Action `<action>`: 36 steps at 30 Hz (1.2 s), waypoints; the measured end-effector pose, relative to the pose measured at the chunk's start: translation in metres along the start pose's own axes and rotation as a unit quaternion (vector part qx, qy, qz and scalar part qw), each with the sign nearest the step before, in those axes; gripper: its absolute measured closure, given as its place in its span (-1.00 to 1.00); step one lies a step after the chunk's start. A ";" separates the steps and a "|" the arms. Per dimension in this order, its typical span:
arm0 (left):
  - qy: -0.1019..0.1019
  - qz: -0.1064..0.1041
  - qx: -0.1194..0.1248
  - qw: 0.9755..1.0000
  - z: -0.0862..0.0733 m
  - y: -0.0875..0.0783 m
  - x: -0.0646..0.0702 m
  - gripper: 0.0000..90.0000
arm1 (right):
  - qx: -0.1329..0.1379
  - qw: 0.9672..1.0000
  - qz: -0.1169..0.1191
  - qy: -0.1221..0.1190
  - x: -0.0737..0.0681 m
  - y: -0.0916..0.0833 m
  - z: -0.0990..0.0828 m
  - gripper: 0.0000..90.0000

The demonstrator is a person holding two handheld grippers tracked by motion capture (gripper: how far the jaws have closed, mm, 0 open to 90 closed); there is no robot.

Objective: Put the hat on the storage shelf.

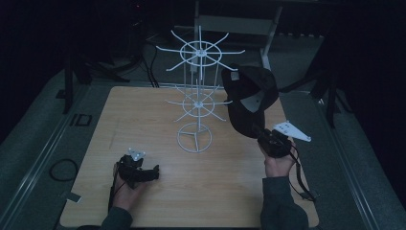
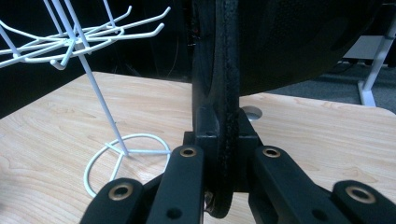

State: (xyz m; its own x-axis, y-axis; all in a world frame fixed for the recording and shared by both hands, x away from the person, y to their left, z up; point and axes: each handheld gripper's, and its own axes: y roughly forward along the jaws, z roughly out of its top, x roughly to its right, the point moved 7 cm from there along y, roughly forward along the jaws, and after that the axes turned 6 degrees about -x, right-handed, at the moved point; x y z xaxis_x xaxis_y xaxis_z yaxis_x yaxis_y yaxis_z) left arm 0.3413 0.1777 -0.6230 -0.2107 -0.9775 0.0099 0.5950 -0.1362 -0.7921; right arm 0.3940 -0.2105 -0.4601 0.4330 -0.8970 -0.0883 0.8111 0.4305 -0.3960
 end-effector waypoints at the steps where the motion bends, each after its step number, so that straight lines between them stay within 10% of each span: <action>1: 0.000 0.000 0.000 1.000 0.000 0.000 0.000 -1.00 | 0.000 1.000 0.000 0.000 0.000 0.000 0.000 0.91; 36: 0.001 0.000 -0.002 1.000 0.000 0.000 0.000 -1.00 | 0.035 0.999 -0.013 -0.010 -0.002 -0.016 0.019 0.91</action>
State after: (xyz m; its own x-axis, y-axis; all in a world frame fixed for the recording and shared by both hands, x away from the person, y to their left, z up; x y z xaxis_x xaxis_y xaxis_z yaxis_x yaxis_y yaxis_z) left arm 0.3410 0.1779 -0.6230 -0.2132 -0.9770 0.0091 0.5917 -0.1365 -0.7945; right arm 0.3872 -0.2138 -0.4362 0.4186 -0.9061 -0.0607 0.8476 0.4138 -0.3322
